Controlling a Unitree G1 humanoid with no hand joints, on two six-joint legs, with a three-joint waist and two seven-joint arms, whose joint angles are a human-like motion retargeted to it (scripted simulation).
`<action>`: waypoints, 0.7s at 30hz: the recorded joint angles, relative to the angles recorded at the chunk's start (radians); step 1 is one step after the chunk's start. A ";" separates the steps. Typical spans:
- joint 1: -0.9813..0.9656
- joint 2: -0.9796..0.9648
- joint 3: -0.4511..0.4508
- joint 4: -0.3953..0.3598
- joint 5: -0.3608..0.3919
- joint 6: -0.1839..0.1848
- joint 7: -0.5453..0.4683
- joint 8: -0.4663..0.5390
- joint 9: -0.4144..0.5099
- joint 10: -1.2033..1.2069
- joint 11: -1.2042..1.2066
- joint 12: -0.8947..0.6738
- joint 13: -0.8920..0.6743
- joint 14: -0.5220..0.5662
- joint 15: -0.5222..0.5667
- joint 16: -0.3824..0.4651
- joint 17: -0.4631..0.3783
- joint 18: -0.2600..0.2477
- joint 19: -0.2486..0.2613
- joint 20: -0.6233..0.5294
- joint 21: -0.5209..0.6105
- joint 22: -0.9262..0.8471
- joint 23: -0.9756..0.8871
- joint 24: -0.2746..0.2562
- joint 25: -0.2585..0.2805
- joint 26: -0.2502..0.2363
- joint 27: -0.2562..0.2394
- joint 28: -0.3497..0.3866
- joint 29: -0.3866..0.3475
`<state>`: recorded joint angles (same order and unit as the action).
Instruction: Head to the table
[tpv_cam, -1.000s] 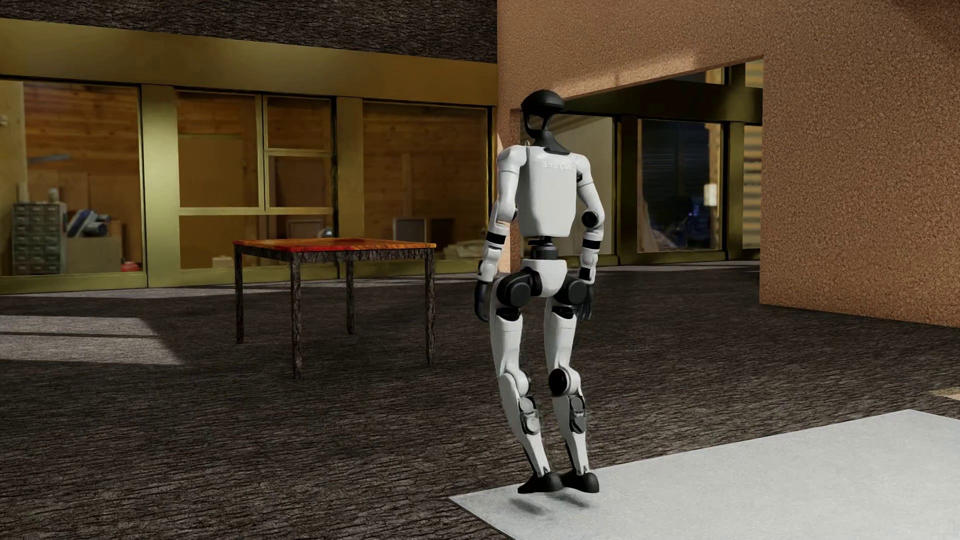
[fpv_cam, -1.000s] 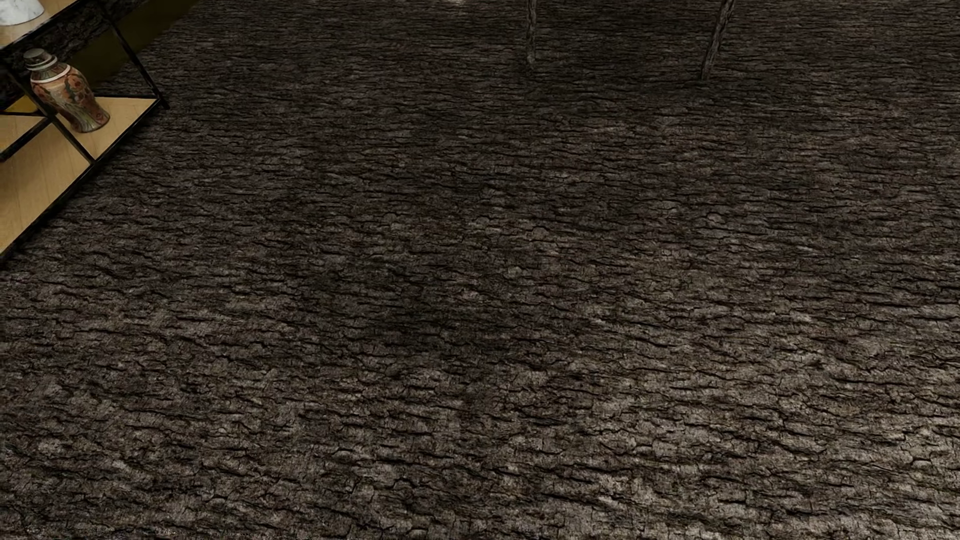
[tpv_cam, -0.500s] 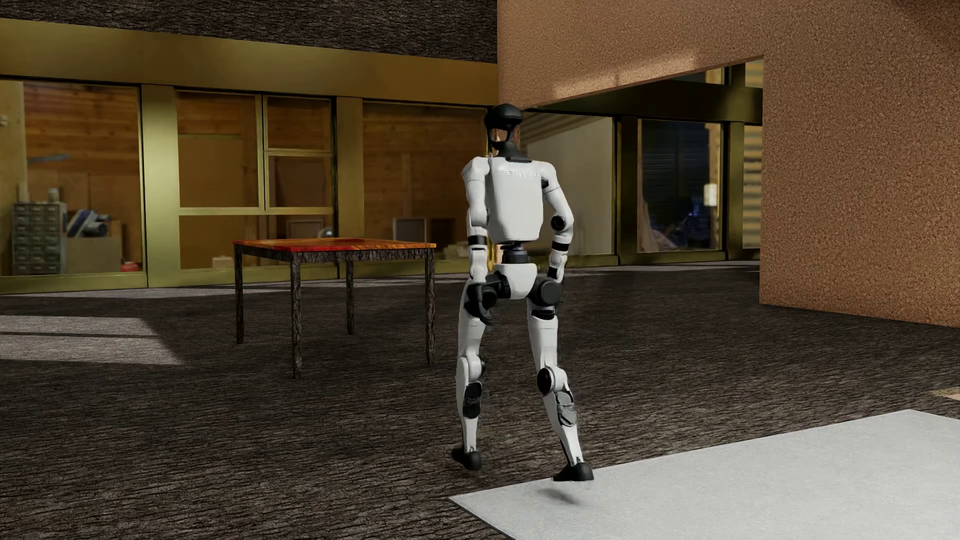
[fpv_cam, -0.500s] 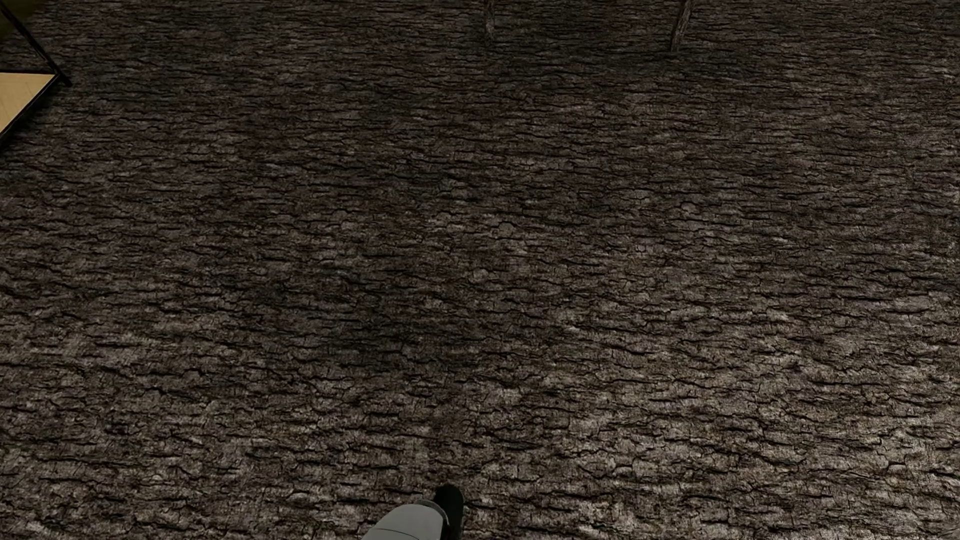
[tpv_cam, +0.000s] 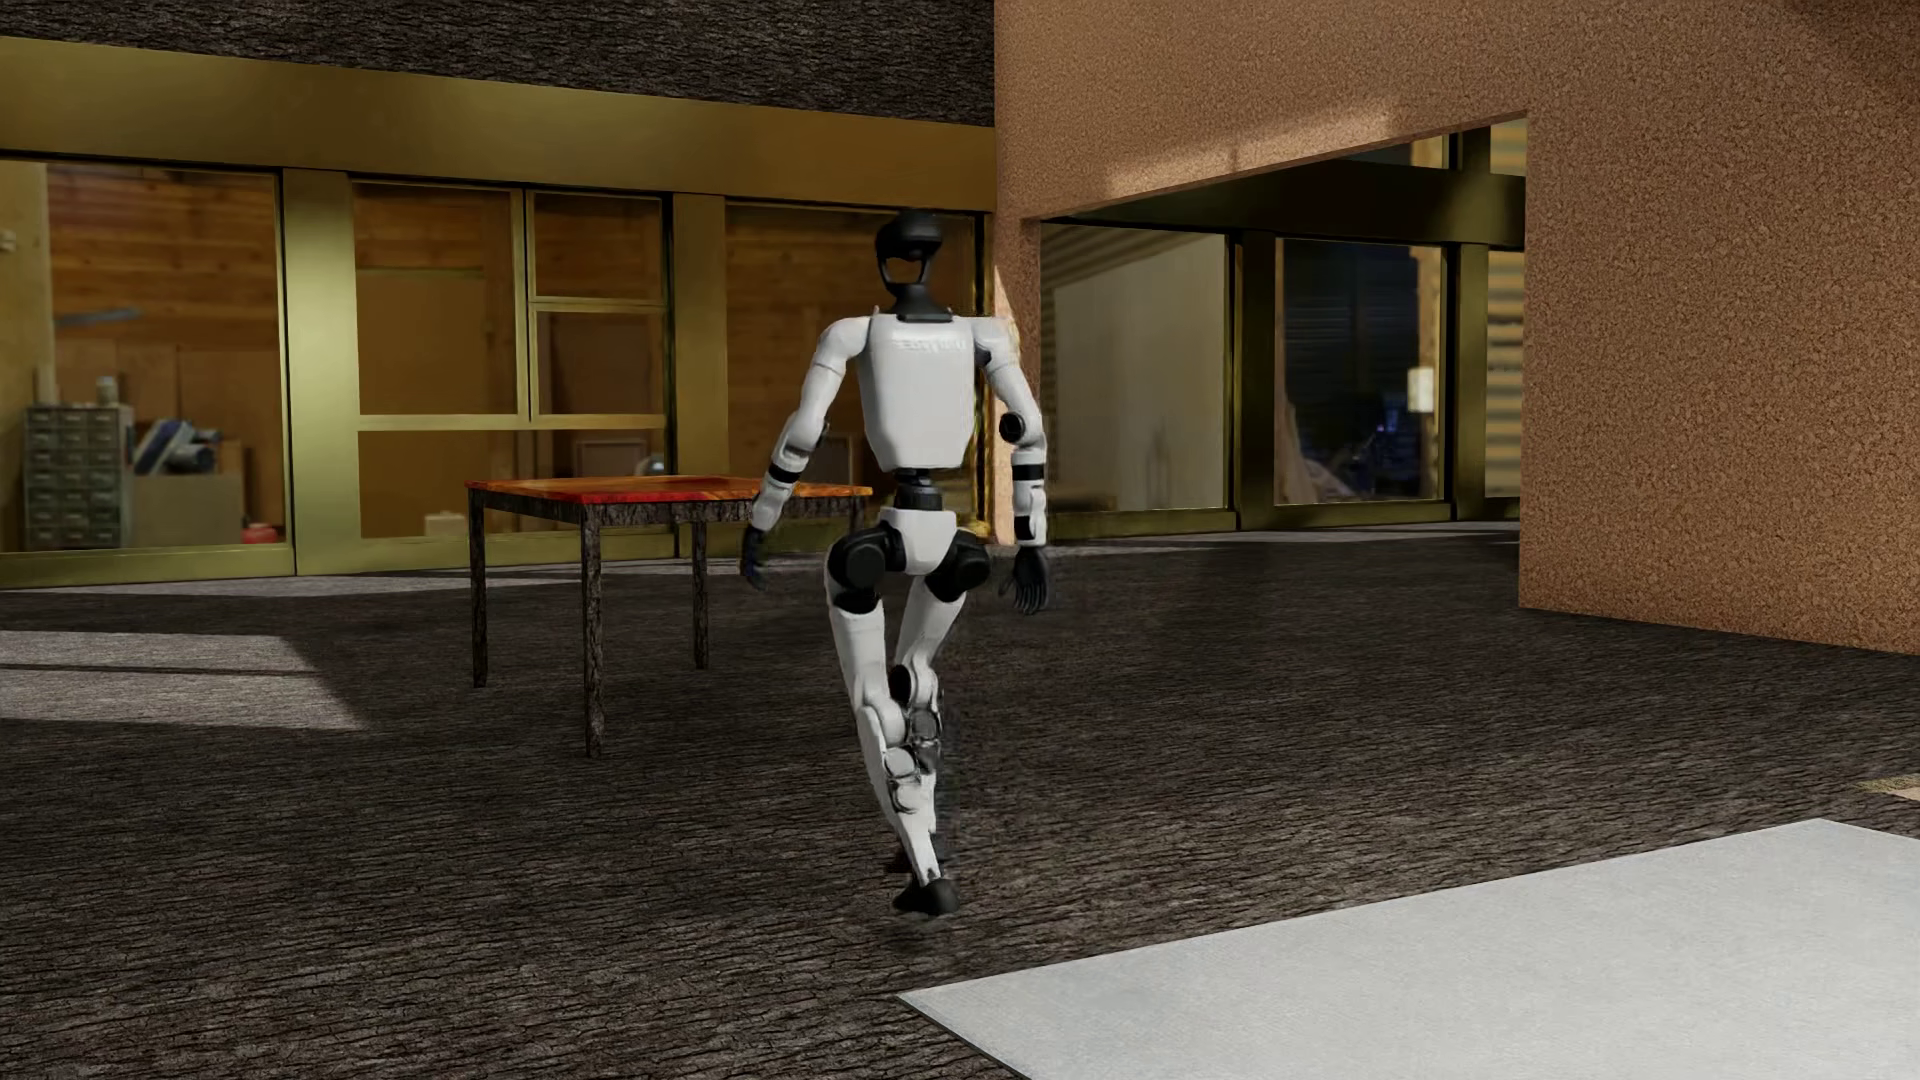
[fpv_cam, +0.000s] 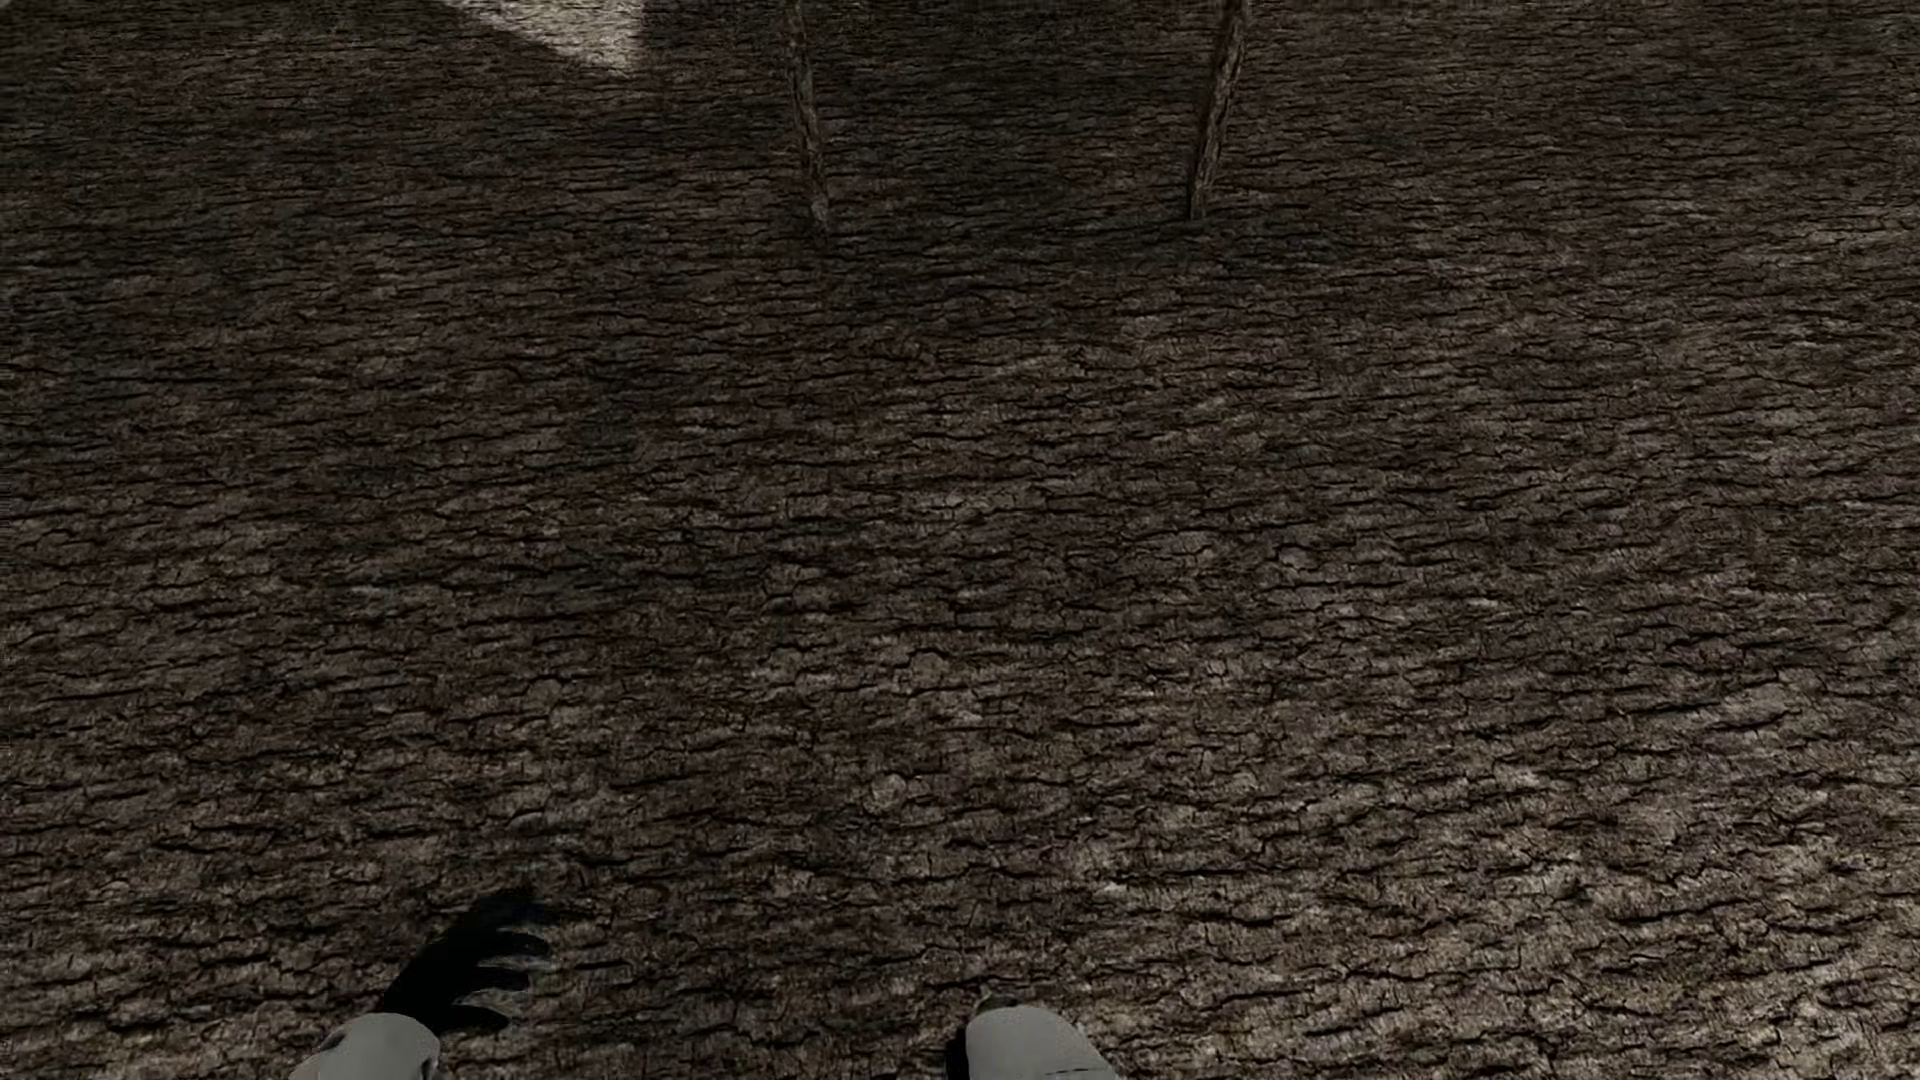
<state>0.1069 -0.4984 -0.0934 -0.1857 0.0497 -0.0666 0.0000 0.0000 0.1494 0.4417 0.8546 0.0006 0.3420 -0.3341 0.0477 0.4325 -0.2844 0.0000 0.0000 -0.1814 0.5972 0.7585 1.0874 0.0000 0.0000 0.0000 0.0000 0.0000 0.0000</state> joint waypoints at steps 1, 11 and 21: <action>0.053 0.020 -0.017 0.002 -0.008 0.008 0.000 0.000 -0.002 -0.016 -0.202 -0.012 -0.001 -0.028 -0.020 -0.003 -0.001 0.000 0.000 0.006 -0.009 -0.016 -0.004 0.000 0.000 0.000 0.000 0.000 0.000; 0.034 0.274 0.088 0.138 0.080 0.134 0.000 0.000 -0.050 0.476 -0.407 0.180 -0.193 0.521 -0.083 -0.103 -0.058 0.000 0.000 -0.174 0.003 0.273 -0.026 0.000 0.000 0.000 0.000 0.000 0.000; -0.477 0.693 0.308 0.146 0.043 0.119 0.000 0.000 -0.043 0.161 -0.484 0.456 -0.343 0.155 -0.398 -0.129 -0.102 0.000 0.000 -0.315 -0.402 0.438 -0.427 0.000 0.000 0.000 0.000 0.000 0.000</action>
<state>-0.3706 0.1949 0.2148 -0.0397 0.0931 0.0523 0.0000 0.0000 0.1064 0.6029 0.3709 0.4570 -0.0010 -0.1786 -0.3499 0.3033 -0.3865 0.0000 0.0000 -0.4960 0.1951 1.1964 0.6605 0.0000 0.0000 0.0000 0.0000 0.0000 0.0000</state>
